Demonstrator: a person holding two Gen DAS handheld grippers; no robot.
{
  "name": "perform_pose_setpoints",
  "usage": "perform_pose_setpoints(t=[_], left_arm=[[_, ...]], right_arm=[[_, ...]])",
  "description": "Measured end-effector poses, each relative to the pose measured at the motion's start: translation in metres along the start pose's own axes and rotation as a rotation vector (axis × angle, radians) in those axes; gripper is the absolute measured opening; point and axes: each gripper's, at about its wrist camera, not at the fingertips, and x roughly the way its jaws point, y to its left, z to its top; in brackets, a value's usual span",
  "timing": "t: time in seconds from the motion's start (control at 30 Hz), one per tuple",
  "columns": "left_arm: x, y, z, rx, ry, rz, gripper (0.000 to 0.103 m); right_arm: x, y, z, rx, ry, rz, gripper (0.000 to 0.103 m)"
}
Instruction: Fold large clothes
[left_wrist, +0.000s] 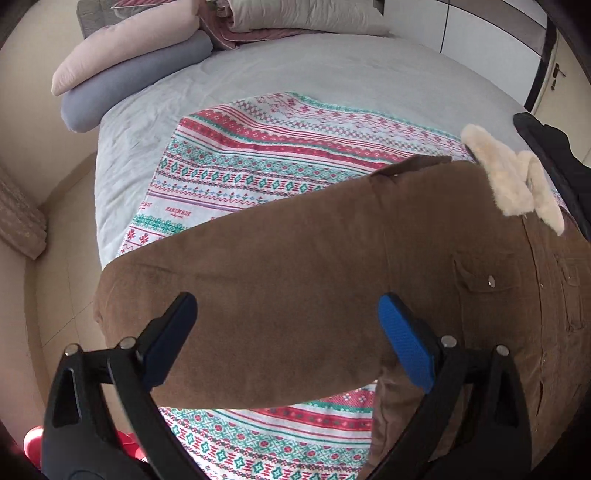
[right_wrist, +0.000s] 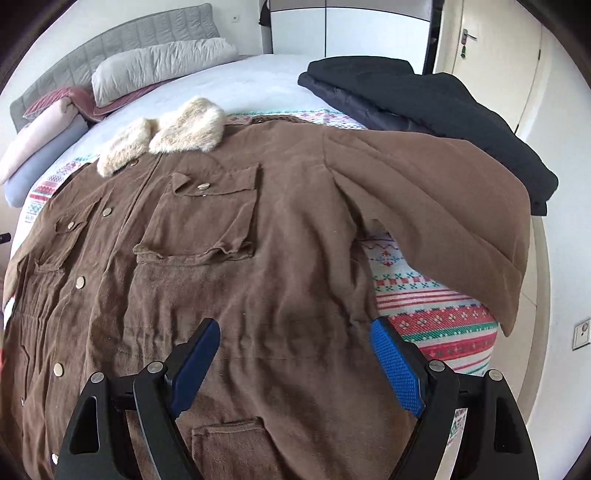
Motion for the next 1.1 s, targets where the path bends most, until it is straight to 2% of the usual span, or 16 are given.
perform_pose_setpoints(t=[0.1, 0.27, 0.37, 0.47, 0.6, 0.7, 0.77, 0.9, 0.97, 1.0, 1.03, 1.07, 1.1], left_arm=[[-0.016, -0.047, -0.009, 0.066, 0.004, -0.097, 0.099], [-0.029, -0.105, -0.034, 0.129, 0.107, -0.236, 0.099], [-0.048, -0.131, -0.047, 0.180, 0.094, -0.268, 0.099], [-0.069, -0.147, -0.060, 0.206, 0.045, -0.306, 0.099], [-0.077, -0.161, -0.074, 0.186, 0.019, -0.372, 0.099], [-0.068, -0.164, -0.083, 0.128, -0.002, -0.377, 0.099], [-0.055, -0.164, -0.091, 0.072, -0.008, -0.368, 0.099], [-0.020, -0.164, -0.110, -0.003, 0.027, -0.385, 0.099], [-0.003, -0.158, -0.121, -0.060, 0.015, -0.393, 0.099], [0.004, -0.155, -0.126, -0.091, 0.000, -0.408, 0.099], [0.009, -0.152, -0.132, -0.122, -0.027, -0.418, 0.099], [0.008, -0.150, -0.134, -0.140, -0.056, -0.420, 0.099], [0.006, -0.151, -0.133, -0.144, -0.066, -0.411, 0.099]], right_arm=[[-0.009, -0.034, -0.001, 0.073, -0.017, -0.026, 0.085], [-0.018, -0.106, -0.011, 0.235, -0.024, -0.053, 0.085], [-0.020, -0.156, -0.022, 0.373, -0.025, -0.032, 0.085], [-0.018, -0.204, -0.035, 0.535, -0.037, 0.020, 0.085], [-0.001, -0.258, -0.062, 0.804, -0.076, 0.138, 0.085], [0.025, -0.288, -0.081, 1.006, -0.087, 0.225, 0.085], [0.042, -0.299, -0.090, 1.108, -0.100, 0.285, 0.085], [0.065, -0.312, -0.096, 1.252, -0.137, 0.350, 0.084], [0.073, -0.315, -0.096, 1.307, -0.164, 0.363, 0.079], [0.075, -0.317, -0.095, 1.330, -0.175, 0.360, 0.070], [0.075, -0.318, -0.094, 1.349, -0.181, 0.346, 0.054], [0.074, -0.319, -0.093, 1.357, -0.182, 0.324, 0.044], [0.072, -0.320, -0.091, 1.356, -0.175, 0.284, 0.020]])
